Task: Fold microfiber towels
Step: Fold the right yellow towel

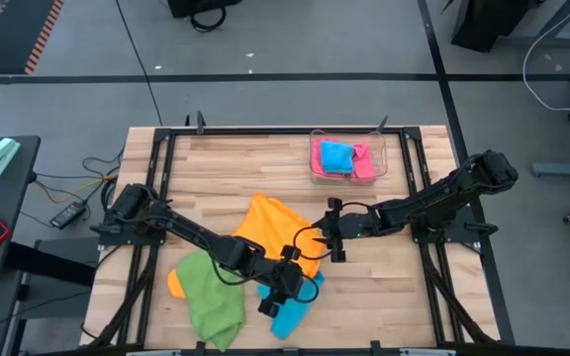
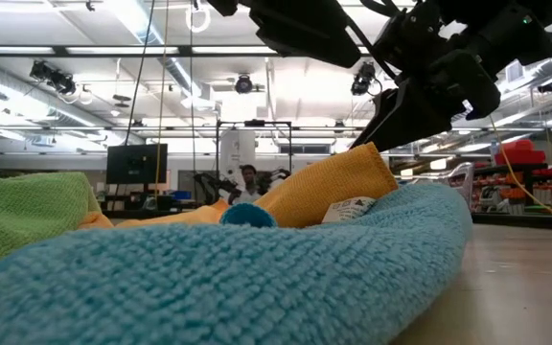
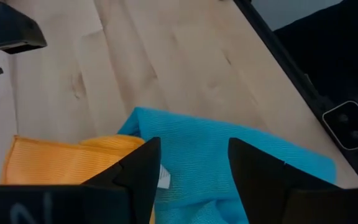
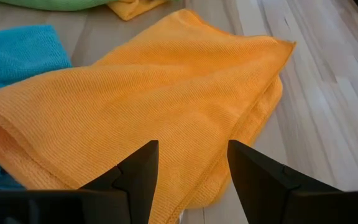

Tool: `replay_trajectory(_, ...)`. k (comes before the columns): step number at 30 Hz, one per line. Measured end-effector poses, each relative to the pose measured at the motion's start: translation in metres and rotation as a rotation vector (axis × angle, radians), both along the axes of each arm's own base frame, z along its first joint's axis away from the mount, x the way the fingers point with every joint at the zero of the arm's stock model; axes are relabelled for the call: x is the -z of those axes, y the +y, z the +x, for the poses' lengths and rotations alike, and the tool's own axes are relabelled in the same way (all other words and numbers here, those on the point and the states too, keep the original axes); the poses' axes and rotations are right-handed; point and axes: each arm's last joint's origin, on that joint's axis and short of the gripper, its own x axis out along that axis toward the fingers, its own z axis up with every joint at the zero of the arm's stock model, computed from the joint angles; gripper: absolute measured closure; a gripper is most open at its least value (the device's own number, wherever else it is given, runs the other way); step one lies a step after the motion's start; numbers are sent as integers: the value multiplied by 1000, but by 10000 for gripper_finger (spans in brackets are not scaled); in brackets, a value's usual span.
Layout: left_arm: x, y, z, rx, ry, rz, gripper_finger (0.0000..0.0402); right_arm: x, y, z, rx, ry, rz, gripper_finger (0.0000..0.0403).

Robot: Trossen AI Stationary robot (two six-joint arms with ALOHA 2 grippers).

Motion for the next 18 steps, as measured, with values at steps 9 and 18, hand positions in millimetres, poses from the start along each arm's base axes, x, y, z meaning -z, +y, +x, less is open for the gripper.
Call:
replay_trajectory(9,0,-1,0,-4,-2,-8,208,0,0,0,0,-1,1,202)
replay_trajectory(18,-11,-9,6,-2,-131,-79,198,0,0,0,3,-1,5,202)
